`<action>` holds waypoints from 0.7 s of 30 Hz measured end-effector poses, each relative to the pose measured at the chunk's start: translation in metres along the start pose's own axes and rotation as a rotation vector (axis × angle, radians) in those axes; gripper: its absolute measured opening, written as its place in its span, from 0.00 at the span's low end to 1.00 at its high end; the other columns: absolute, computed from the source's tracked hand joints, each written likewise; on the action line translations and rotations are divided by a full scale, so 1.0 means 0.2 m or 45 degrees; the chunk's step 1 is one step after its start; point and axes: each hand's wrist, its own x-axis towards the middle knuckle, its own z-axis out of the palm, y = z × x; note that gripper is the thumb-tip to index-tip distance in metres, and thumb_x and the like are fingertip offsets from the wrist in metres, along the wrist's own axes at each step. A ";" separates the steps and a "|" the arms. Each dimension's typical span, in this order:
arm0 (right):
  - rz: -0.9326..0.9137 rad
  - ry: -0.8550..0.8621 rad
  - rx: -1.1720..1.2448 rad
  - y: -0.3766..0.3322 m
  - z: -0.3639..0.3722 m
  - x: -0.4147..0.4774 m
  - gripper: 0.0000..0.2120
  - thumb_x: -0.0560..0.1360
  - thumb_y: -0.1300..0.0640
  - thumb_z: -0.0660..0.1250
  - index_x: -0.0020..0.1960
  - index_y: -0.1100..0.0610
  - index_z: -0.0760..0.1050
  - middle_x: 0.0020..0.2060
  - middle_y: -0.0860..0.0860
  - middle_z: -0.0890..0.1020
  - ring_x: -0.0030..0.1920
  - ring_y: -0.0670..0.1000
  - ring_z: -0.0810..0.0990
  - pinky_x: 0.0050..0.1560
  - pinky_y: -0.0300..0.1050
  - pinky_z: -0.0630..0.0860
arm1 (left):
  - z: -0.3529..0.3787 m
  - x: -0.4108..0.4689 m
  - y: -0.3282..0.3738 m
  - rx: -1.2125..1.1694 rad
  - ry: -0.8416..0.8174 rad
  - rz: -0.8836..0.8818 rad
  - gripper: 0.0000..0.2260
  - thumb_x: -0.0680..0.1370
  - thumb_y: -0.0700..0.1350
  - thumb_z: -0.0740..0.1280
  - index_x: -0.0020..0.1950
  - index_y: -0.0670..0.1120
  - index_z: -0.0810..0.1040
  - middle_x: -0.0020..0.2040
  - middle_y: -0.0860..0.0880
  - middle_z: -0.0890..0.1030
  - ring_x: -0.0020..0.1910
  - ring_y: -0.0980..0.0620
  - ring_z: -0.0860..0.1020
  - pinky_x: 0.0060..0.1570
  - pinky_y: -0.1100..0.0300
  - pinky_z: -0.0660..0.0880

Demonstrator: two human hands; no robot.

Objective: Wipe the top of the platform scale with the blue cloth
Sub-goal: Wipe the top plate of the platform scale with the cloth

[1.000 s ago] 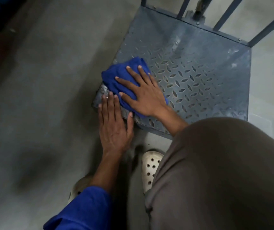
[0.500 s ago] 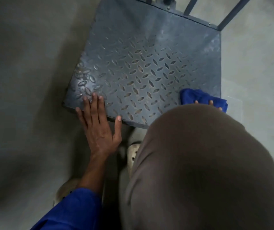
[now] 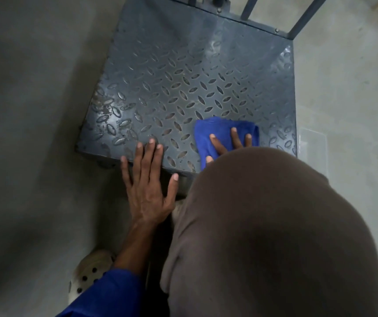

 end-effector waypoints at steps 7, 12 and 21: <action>-0.321 0.518 -0.021 -0.31 0.14 0.05 0.28 0.84 0.32 0.47 0.83 0.31 0.53 0.86 0.44 0.50 0.86 0.56 0.44 0.83 0.64 0.50 | -0.12 0.05 -0.25 -0.126 0.183 -0.244 0.21 0.86 0.48 0.60 0.78 0.45 0.74 0.82 0.42 0.68 0.84 0.40 0.60 0.82 0.37 0.55; -0.666 0.537 -0.039 -0.50 0.13 0.17 0.26 0.85 0.34 0.53 0.82 0.32 0.57 0.86 0.44 0.54 0.86 0.55 0.45 0.83 0.63 0.51 | -0.16 0.09 -0.37 -0.047 0.205 -0.338 0.21 0.88 0.47 0.58 0.81 0.44 0.71 0.83 0.42 0.66 0.84 0.39 0.61 0.80 0.38 0.59; -1.104 0.469 -0.105 -0.83 0.03 0.52 0.24 0.83 0.32 0.54 0.79 0.29 0.62 0.85 0.43 0.57 0.86 0.56 0.49 0.84 0.61 0.50 | -0.21 0.07 -0.36 0.006 0.244 -0.386 0.20 0.87 0.42 0.58 0.79 0.38 0.71 0.81 0.42 0.69 0.82 0.40 0.64 0.78 0.40 0.64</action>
